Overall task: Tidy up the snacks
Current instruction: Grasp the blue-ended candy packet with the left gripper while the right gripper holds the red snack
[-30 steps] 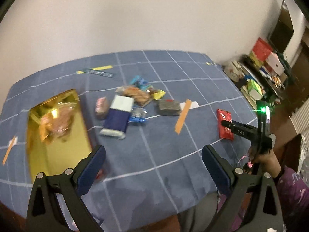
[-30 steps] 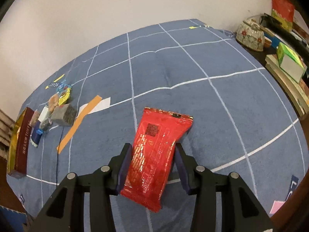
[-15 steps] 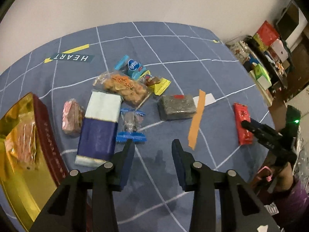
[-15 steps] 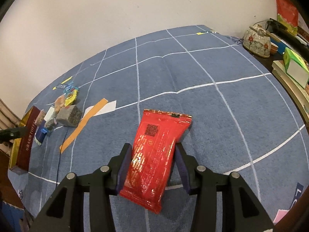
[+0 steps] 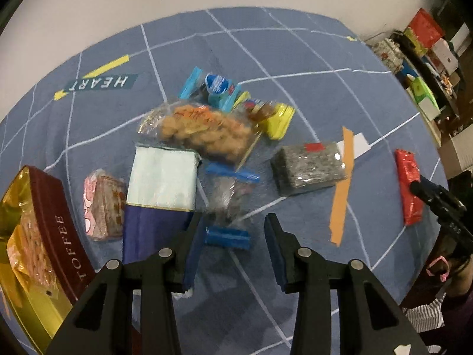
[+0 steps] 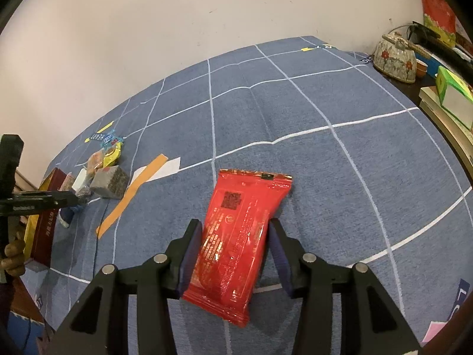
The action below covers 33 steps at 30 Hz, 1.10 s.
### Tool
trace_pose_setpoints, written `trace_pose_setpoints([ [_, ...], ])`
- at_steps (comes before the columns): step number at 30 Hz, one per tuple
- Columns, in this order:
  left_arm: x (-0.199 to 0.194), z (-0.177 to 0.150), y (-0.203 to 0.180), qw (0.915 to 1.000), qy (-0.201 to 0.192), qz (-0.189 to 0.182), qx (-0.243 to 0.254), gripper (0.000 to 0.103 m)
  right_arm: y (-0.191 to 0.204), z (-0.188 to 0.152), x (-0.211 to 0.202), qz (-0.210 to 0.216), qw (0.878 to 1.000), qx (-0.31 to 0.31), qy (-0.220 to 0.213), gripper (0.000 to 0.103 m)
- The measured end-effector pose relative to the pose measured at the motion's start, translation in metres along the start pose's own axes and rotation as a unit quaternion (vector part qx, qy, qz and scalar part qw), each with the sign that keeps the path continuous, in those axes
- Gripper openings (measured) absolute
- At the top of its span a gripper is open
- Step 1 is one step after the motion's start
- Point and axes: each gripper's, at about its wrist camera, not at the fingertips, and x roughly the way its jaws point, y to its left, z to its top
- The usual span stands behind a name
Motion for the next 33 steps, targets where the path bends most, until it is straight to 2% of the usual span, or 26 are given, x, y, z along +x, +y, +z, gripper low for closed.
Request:
trace_pose_setpoints([
  [6,0.008,0.004,0.006,0.9998,0.013,0.002,-0.017,0.037,0.0,0.001,0.0,0.002,1.0,0.002,0.0,0.048],
  [11,-0.004,0.008,0.006,0.9999,-0.006,0.001,-0.016,0.045,-0.001,0.002,0.0,0.002,1.0,0.003,0.0,0.048],
  [18,0.011,0.017,-0.002,0.9995,0.022,0.013,0.016,0.045,-0.001,0.002,0.0,0.005,1.0,0.006,0.0,0.048],
  [22,0.017,0.019,-0.007,0.9992,0.023,0.009,0.031,0.044,-0.002,0.002,0.0,0.007,1.0,0.008,0.0,0.048],
  [23,0.017,0.019,-0.008,0.999,0.02,0.016,0.038,0.03,-0.002,0.002,0.0,0.006,1.0,0.007,0.0,0.048],
  [24,0.017,0.019,-0.01,0.9985,0.015,0.028,0.046,0.024,-0.002,0.002,0.0,0.006,1.0,0.006,0.0,0.048],
  [29,0.008,0.004,-0.017,0.9989,-0.009,0.045,0.008,0.021,-0.001,0.002,0.001,0.006,1.0,0.005,0.0,0.048],
  [33,-0.02,-0.024,-0.01,0.9975,-0.037,0.009,-0.061,0.021,0.001,0.002,0.002,0.001,1.0,-0.003,0.001,0.048],
])
